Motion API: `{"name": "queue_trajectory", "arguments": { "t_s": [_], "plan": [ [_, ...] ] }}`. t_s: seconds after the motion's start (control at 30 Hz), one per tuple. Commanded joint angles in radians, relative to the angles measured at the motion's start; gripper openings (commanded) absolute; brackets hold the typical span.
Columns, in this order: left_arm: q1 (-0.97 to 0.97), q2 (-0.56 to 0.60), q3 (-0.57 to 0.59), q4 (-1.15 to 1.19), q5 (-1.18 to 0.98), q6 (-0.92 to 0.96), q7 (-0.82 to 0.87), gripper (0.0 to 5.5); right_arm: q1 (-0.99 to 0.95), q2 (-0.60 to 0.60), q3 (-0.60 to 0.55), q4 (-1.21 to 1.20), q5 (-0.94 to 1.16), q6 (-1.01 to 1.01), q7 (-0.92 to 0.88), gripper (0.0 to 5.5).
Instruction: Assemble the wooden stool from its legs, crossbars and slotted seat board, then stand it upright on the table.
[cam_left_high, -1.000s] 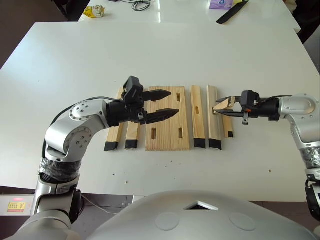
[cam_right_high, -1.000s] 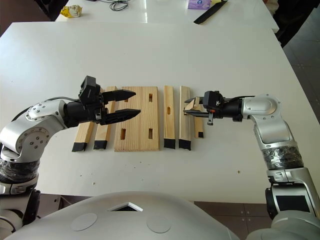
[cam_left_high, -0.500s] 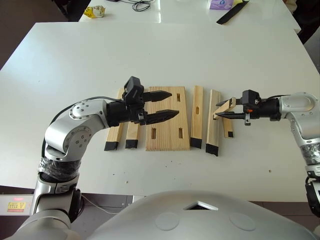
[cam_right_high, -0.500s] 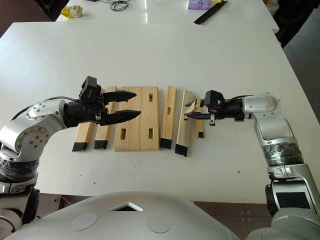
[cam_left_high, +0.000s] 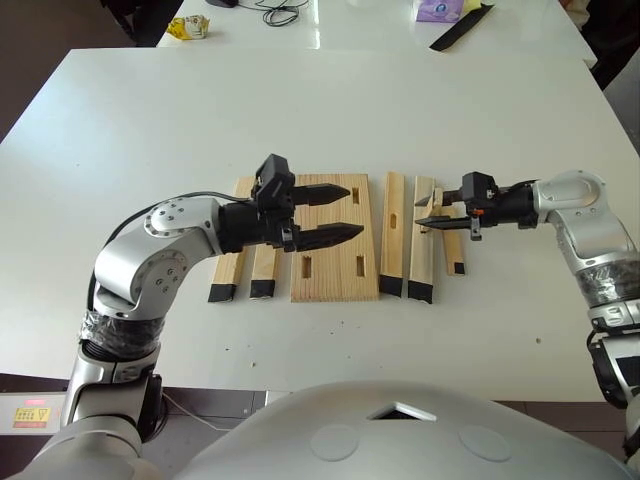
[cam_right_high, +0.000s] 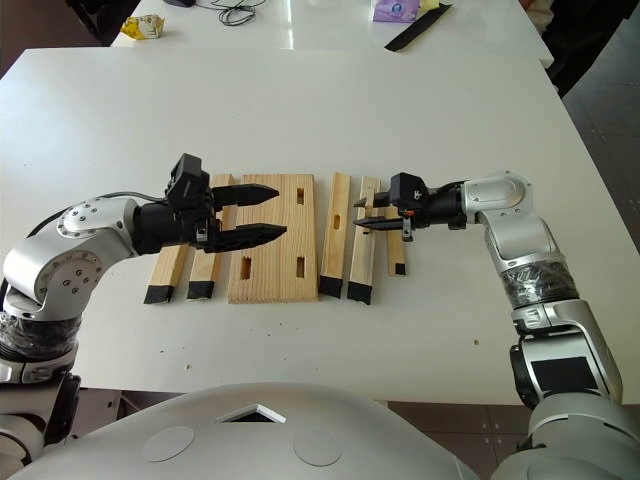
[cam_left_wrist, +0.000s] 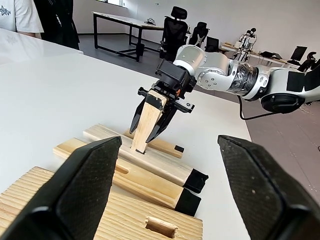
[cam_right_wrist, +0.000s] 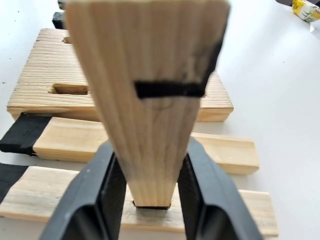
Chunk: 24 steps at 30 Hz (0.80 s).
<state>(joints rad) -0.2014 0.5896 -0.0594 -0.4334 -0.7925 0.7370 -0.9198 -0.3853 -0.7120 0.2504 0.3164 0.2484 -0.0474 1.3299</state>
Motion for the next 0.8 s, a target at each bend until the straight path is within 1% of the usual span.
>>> {"name": "queue_trajectory", "arguments": {
  "t_s": [0.03,0.27,0.5,0.57,0.6,0.63,0.7,0.8],
  "plan": [
    [-0.012,0.014,-0.004,0.0,0.0,0.015,-0.005,3.58,0.06,0.017,0.076,0.114,-0.103,0.043,-0.002,1.31],
    [-0.02,0.01,-0.007,0.008,0.005,0.02,-0.002,3.58,0.059,0.038,0.065,0.174,-0.085,0.045,-0.015,1.31],
    [-0.033,0.015,-0.007,0.019,0.009,0.021,-0.007,3.58,0.084,0.042,0.065,0.175,-0.084,0.042,-0.023,1.31],
    [-0.035,0.015,-0.007,0.023,0.011,0.019,-0.008,3.58,0.08,0.047,0.058,0.185,-0.097,0.019,-0.056,1.31],
    [-0.037,0.014,-0.006,0.023,0.012,0.019,-0.007,3.58,0.079,0.046,0.06,0.191,-0.099,0.019,-0.055,1.68],
    [-0.037,0.013,-0.005,0.023,0.011,0.019,-0.005,3.58,0.081,0.044,0.066,0.197,-0.104,0.013,-0.052,1.77],
    [-0.041,0.012,-0.004,0.023,0.009,0.021,-0.004,3.58,0.089,0.055,0.071,0.217,-0.126,-0.012,-0.071,2.12],
    [-0.04,0.013,-0.002,0.025,0.008,0.021,-0.005,3.58,0.096,0.081,0.063,0.25,-0.148,-0.064,-0.132,2.54]
  ]
}}
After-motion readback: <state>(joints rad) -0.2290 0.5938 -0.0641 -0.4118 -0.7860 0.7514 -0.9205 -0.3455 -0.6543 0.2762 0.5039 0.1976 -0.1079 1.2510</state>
